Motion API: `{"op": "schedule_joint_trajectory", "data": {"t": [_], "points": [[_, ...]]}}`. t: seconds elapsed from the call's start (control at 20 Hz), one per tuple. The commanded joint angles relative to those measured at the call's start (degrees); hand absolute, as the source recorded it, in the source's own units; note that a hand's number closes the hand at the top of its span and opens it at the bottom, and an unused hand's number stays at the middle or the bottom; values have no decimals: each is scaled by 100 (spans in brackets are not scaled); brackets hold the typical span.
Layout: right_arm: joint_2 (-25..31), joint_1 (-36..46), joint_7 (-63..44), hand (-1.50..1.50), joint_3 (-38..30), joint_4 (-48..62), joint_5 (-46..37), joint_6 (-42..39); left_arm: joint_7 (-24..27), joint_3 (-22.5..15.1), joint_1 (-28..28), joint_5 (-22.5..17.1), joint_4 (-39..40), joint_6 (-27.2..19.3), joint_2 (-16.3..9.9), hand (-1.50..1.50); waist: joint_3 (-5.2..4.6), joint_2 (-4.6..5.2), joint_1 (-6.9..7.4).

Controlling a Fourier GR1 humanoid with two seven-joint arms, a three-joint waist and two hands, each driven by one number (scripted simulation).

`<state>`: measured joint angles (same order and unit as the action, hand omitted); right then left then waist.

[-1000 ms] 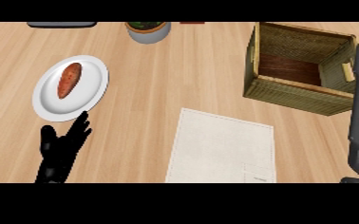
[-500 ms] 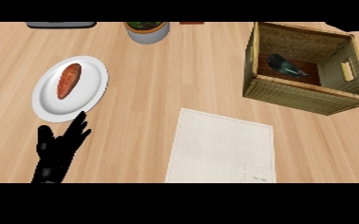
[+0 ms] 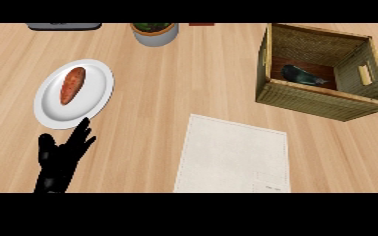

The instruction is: Pick the eggplant from the placemat and place it in the basket

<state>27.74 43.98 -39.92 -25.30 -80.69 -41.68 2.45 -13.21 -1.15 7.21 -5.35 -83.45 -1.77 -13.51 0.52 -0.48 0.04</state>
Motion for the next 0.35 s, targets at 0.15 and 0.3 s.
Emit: {"op": "schedule_joint_trajectory", "data": {"t": [0.15,0.3], "points": [[513,-741,-39,-150,-928,-623,653,-165,-303,13,-9,73,216,-51,63,0,-50,30,-89],[747,-1033,-272,-150,-1304,-1088,1047,-608,-238,-73,299,74,139,-78,229,0,-50,12,-116]]}}
